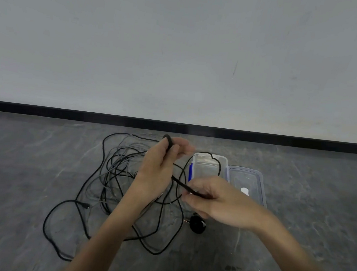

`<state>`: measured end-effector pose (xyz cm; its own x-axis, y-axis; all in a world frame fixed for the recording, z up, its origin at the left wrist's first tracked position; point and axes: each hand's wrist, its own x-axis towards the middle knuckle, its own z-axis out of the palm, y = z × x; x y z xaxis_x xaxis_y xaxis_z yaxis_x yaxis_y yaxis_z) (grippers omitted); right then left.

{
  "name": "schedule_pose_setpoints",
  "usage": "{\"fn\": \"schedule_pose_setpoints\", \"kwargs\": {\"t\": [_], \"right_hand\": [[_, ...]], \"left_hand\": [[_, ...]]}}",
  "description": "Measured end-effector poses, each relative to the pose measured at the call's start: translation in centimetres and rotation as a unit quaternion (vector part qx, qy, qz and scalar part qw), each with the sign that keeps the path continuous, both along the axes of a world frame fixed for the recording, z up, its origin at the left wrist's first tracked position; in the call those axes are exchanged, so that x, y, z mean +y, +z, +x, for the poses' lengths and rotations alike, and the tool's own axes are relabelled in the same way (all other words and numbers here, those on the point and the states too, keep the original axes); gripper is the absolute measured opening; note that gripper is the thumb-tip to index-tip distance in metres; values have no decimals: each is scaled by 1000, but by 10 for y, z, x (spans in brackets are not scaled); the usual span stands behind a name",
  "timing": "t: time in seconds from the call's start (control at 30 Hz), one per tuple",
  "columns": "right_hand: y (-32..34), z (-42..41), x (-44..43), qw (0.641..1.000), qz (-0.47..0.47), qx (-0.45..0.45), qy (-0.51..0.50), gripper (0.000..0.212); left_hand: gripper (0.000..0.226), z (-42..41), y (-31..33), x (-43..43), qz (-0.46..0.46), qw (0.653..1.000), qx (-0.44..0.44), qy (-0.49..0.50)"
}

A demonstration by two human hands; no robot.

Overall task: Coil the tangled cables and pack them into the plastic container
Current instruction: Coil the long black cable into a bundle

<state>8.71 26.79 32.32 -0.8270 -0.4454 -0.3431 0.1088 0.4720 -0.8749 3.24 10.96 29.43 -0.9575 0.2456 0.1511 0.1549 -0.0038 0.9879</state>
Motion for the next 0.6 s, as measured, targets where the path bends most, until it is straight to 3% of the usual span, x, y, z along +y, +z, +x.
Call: {"fn": "schedule_pose_setpoints", "kwargs": {"t": [0.13, 0.3, 0.43, 0.6], "right_hand": [[7, -2, 12, 999, 4, 48, 0, 18], [11, -5, 20, 993, -30, 104, -54, 23], [11, -7, 23, 985, -64, 138, -76, 26], [6, -12, 24, 965, -100, 194, -149, 20]], "left_hand": [[27, -5, -3, -8, -153, 987, 12, -51], [25, -1, 2, -5, -233, 954, -13, -191], [32, 8, 11, -1, -141, 946, -123, -265], [32, 11, 7, 3, -64, 934, -188, -297]]}}
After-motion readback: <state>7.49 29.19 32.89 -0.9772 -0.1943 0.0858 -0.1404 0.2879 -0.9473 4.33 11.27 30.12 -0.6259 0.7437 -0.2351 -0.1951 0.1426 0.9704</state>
